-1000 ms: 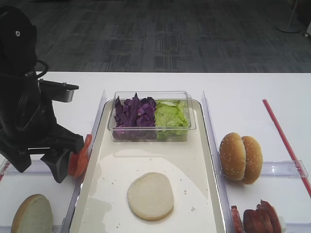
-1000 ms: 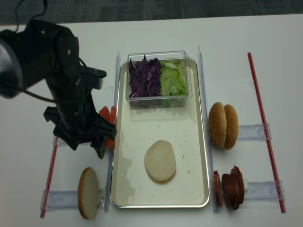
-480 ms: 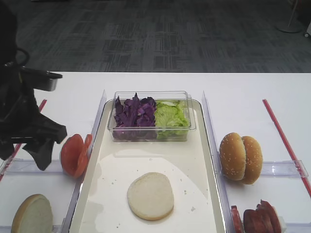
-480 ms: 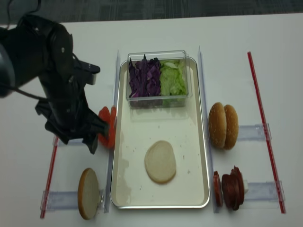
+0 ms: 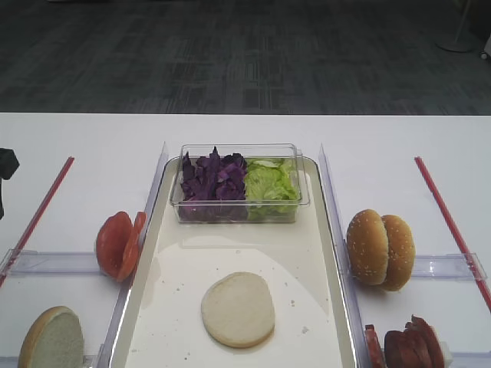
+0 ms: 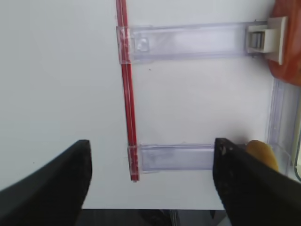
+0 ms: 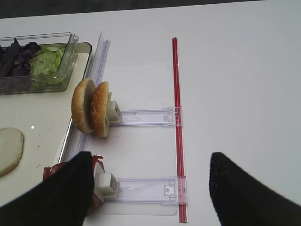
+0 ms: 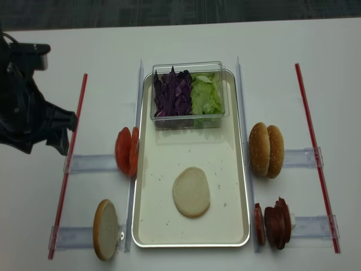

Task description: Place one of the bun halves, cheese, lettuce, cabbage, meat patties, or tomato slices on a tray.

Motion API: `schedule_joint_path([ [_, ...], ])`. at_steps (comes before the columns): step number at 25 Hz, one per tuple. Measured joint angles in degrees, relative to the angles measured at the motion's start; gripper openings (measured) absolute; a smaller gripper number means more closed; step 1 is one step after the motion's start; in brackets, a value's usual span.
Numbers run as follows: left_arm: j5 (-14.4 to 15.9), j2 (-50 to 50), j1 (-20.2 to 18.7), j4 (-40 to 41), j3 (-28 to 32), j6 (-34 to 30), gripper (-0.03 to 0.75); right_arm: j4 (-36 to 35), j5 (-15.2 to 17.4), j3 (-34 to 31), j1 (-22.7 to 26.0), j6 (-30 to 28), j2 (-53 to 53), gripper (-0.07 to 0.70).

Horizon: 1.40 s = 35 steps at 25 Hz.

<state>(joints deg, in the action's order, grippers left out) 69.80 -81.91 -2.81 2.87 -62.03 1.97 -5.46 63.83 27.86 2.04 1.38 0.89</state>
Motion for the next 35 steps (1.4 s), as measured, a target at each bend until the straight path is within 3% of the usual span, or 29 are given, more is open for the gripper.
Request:
schedule_joint_path([
  [9,0.09,0.22,0.44,0.09,0.11,-0.20,0.507,0.00,0.00,0.00,0.00,0.00,0.00,0.536],
  [13,0.09,1.74,0.54,0.09,2.82,-0.34,0.507,0.00,0.00,0.00,0.00,0.00,0.00,0.536],
  [17,0.10,10.03,0.54,0.09,8.87,-0.34,0.507,0.00,0.00,0.00,0.00,0.00,0.00,0.536],
  [27,-0.08,26.13,0.54,0.09,13.84,-0.34,0.507,0.00,0.00,0.00,0.00,0.00,0.00,0.536],
  [35,-1.27,42.27,0.54,0.09,22.59,0.58,0.507,0.00,0.00,0.00,0.00,0.00,0.00,0.536],
])
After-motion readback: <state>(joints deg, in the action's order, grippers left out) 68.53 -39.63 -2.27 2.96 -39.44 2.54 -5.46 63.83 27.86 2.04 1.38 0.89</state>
